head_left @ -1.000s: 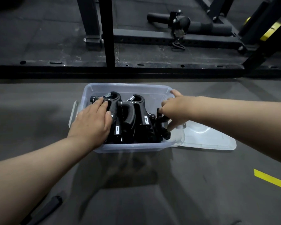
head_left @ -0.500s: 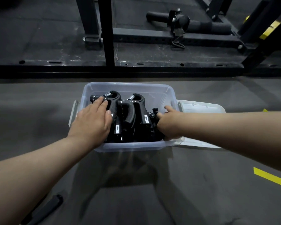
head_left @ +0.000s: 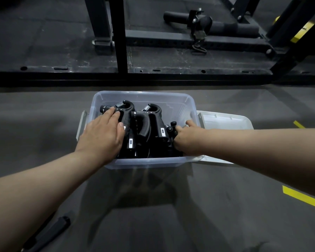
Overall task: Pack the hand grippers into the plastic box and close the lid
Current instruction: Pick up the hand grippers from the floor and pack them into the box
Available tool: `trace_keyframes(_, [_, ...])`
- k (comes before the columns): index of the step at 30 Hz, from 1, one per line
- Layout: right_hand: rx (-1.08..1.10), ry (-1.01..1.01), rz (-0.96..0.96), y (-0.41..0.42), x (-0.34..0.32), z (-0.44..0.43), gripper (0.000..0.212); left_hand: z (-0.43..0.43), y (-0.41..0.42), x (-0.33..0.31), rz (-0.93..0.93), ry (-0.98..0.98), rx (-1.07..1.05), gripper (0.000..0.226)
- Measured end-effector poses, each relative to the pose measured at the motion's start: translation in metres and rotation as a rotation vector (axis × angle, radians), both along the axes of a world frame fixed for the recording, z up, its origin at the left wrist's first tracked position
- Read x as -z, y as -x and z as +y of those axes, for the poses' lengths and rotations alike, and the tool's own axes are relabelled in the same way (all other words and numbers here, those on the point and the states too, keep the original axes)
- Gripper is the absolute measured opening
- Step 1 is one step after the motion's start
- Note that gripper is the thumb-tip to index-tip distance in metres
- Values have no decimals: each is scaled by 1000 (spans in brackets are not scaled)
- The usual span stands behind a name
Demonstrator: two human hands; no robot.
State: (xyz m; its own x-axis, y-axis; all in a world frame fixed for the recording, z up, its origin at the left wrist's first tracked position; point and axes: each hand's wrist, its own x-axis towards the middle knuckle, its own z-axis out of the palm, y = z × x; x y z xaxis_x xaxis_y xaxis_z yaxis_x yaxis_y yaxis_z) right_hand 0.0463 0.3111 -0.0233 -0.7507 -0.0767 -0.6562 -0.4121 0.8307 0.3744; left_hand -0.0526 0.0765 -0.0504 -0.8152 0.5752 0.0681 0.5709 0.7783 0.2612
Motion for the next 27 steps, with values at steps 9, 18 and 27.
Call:
trace_keyframes(9, [42, -34, 98, 5, 22, -1, 38, -1, -2, -3, -1, -2, -6, 54])
trace_keyframes(18, [251, 165, 36, 52, -27, 36, 43, 0, 0, -1, -7, -2, -5, 52])
trace_keyframes(27, [304, 209, -39, 50, -10, 18, 29, -1, -1, -1, -10, 6, -9, 56])
